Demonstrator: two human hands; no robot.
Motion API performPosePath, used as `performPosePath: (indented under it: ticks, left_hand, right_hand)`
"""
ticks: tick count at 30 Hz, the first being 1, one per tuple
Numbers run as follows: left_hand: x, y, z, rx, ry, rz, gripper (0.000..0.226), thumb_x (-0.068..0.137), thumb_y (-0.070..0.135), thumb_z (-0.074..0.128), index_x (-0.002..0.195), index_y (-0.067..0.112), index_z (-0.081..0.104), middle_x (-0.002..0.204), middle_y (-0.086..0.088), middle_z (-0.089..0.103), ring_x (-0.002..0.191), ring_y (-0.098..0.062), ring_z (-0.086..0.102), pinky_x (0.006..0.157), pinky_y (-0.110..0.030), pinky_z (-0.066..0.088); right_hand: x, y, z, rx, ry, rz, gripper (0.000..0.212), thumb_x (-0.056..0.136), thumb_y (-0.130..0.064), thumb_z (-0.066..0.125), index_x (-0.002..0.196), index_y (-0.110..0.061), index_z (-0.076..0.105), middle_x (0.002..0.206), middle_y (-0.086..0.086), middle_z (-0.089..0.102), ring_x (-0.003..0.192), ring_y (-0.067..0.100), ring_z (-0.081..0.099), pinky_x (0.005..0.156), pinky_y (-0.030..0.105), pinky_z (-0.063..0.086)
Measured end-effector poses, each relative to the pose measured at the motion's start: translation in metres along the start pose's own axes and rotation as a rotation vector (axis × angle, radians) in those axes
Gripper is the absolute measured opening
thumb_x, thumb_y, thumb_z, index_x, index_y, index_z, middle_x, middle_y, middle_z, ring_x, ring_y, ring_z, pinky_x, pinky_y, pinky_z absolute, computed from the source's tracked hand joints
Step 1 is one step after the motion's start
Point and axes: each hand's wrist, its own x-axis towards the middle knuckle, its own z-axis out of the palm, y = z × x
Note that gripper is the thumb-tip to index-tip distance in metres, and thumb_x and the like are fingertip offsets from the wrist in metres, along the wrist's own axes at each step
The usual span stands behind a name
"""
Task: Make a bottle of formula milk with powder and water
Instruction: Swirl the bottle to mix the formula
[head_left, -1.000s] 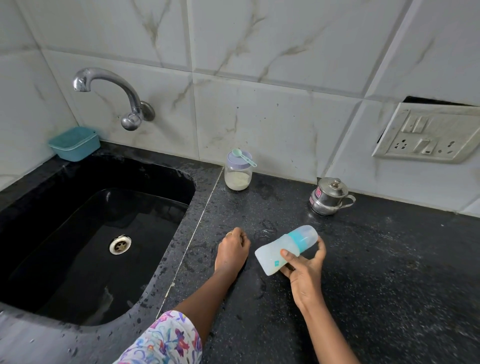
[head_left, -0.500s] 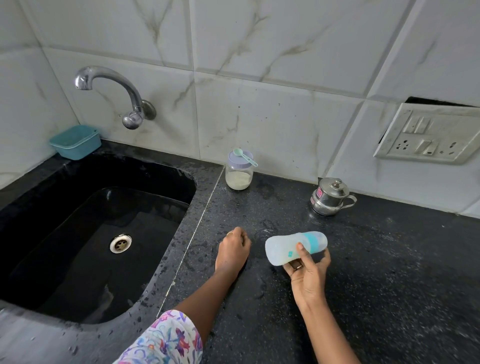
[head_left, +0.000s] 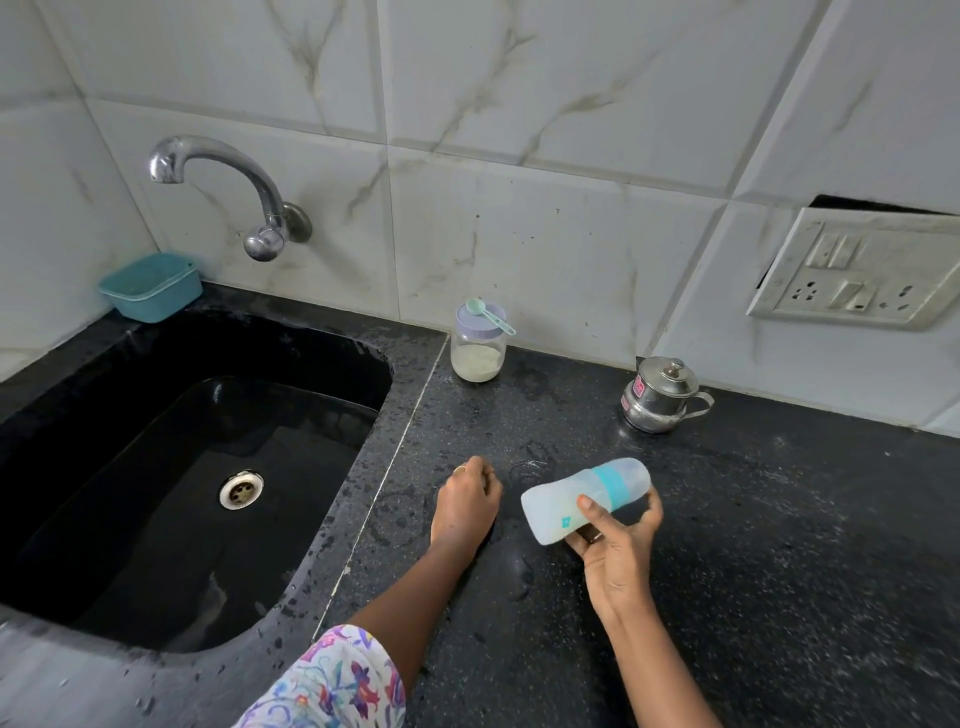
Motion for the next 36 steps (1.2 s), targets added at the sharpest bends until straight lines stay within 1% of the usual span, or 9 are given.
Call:
performPosePath:
  ticks: [2,6,10,14,19,23,27,31,36]
  left_hand:
    - [0.0000,-0.0007,0.0006,-0.005,0.001,-0.001,0.008,0.091,0.017,0.050,0.090,0.011,0.054,0.082,-0.001,0.057,0.073,-0.021,0.056,0.068,-0.035,0.046]
    - [0.0004,-0.0008,0.0013,-0.004,0.006,-0.005,0.009,0.090,0.018,0.050,0.091,0.011,0.055,0.085,-0.003,0.060,0.076,-0.022,0.057,0.070,-0.036,0.047]
    - [-0.0005,-0.0002,0.0003,0.001,0.009,-0.003,0.011,0.091,0.018,0.050,0.092,0.009,0.056,0.086,-0.005,0.061,0.078,-0.023,0.057,0.072,-0.039,0.048]
    - [-0.0001,-0.0011,0.0010,-0.002,0.010,-0.005,0.011,0.091,0.018,0.049,0.091,0.010,0.056,0.086,-0.005,0.061,0.078,-0.023,0.058,0.072,-0.039,0.048]
    - [-0.0014,-0.0001,-0.0004,0.000,0.008,-0.001,0.011,0.091,0.019,0.049,0.091,0.010,0.055,0.085,-0.004,0.061,0.076,-0.022,0.057,0.070,-0.037,0.047]
    - [-0.0010,-0.0001,0.0002,-0.006,0.008,-0.008,0.010,0.091,0.018,0.050,0.089,0.011,0.055,0.084,-0.003,0.061,0.076,-0.022,0.057,0.070,-0.037,0.048]
    - [-0.0010,0.0004,-0.0004,-0.002,0.007,-0.008,0.010,0.091,0.019,0.049,0.090,0.011,0.055,0.085,-0.003,0.060,0.075,-0.021,0.056,0.069,-0.036,0.047]
    - [-0.0009,0.0004,0.0000,-0.001,0.009,-0.010,0.009,0.091,0.019,0.049,0.090,0.011,0.055,0.086,-0.003,0.060,0.076,-0.021,0.057,0.071,-0.037,0.048]
    - [-0.0007,-0.0005,0.0006,0.005,0.007,-0.001,0.011,0.092,0.019,0.049,0.092,0.010,0.055,0.087,-0.004,0.061,0.077,-0.022,0.058,0.071,-0.037,0.048]
  right_hand:
    - [0.0017,0.0007,0.0000,0.050,0.027,0.001,0.076,0.077,0.007,0.062,0.132,-0.037,0.032,0.118,0.006,0.058,0.106,0.027,0.060,0.064,0.044,0.058]
    - [-0.0034,-0.0030,0.0033,-0.052,-0.038,-0.009,0.079,0.077,0.014,0.059,0.131,-0.036,0.032,0.103,0.007,0.065,0.095,0.024,0.064,0.067,0.045,0.057]
    - [0.0020,-0.0008,0.0029,0.071,0.033,-0.006,0.072,0.081,0.007,0.059,0.133,-0.034,0.031,0.120,0.007,0.057,0.105,0.026,0.059,0.057,0.039,0.057]
    - [-0.0019,-0.0031,0.0051,-0.048,-0.039,0.000,0.078,0.078,0.012,0.059,0.133,-0.036,0.031,0.103,0.005,0.066,0.093,0.023,0.065,0.067,0.044,0.057]
    - [0.0033,-0.0001,0.0024,0.076,0.045,0.007,0.070,0.082,0.007,0.059,0.132,-0.033,0.032,0.120,0.006,0.057,0.100,0.023,0.061,0.059,0.040,0.058]
    - [-0.0009,-0.0034,0.0036,-0.038,-0.020,0.009,0.080,0.078,0.012,0.060,0.136,-0.034,0.030,0.106,0.006,0.063,0.096,0.024,0.063,0.070,0.047,0.057]
    - [0.0024,-0.0017,0.0031,0.064,0.031,0.012,0.073,0.082,0.006,0.059,0.136,-0.034,0.030,0.121,0.007,0.057,0.102,0.024,0.060,0.058,0.038,0.058]
    - [-0.0010,-0.0026,0.0051,-0.027,-0.018,0.009,0.078,0.079,0.010,0.060,0.136,-0.033,0.030,0.108,0.007,0.062,0.096,0.024,0.063,0.064,0.041,0.058]
    - [0.0020,-0.0024,0.0049,0.108,0.032,0.020,0.069,0.083,0.004,0.058,0.137,-0.030,0.031,0.116,0.006,0.059,0.098,0.024,0.062,0.059,0.039,0.059]
